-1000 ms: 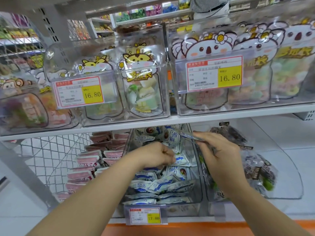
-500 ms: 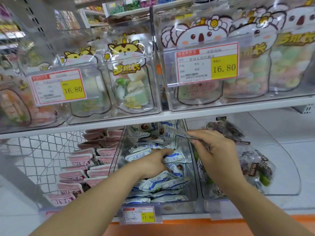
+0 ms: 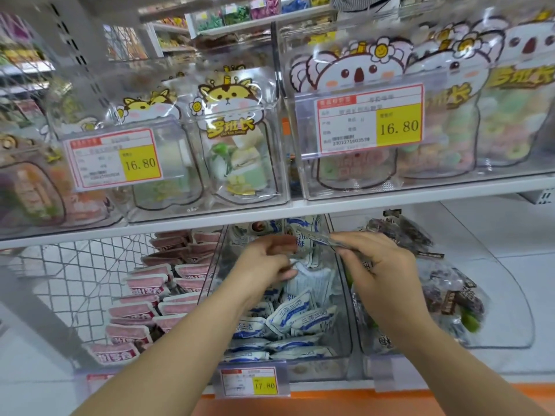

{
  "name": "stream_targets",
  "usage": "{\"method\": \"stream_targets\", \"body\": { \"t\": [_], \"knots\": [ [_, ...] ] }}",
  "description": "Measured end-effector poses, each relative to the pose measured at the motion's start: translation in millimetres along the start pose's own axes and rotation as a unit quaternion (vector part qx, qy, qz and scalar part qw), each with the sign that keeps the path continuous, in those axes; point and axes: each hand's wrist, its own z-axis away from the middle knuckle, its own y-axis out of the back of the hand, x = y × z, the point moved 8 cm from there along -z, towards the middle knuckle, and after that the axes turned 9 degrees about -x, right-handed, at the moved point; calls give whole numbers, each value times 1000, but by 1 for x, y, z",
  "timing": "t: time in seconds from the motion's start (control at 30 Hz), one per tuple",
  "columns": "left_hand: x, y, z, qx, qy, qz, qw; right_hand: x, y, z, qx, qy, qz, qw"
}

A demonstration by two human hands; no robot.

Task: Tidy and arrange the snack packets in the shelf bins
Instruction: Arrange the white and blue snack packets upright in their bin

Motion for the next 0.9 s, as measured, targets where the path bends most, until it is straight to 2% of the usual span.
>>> {"method": "stream_targets", "body": {
  "t": [0.07, 0.2, 0.43, 0.5, 0.6, 0.7, 0.8, 0.9],
  "knots": [
    [8, 9, 7, 23, -30, 28, 999, -1, 3, 0, 6, 0, -11, 1000],
    [19, 19, 32, 39, -87, -2, 995, -8, 5, -1, -3, -1, -42, 999],
    [39, 40, 79, 66, -140, -72, 985, -37, -2, 8, -95, 2, -95, 991],
    [49, 41, 93, 61, -156, -65, 984, -43, -4, 13, -137, -27, -152, 978],
    [60, 42, 112, 33, -166, -108, 980, -49, -17, 19, -237, -91, -245, 936],
    [73, 36, 131, 5, -179, -190, 965, -59, -26, 22, -297, -65, -250, 919],
    [87, 16, 147, -30, -205, -302, 931, -65, -34, 27, -342, -46, -256, 903],
    [96, -4, 154, -70, -227, -331, 913, -76, -42, 33, -380, -28, -291, 878]
  ]
}}
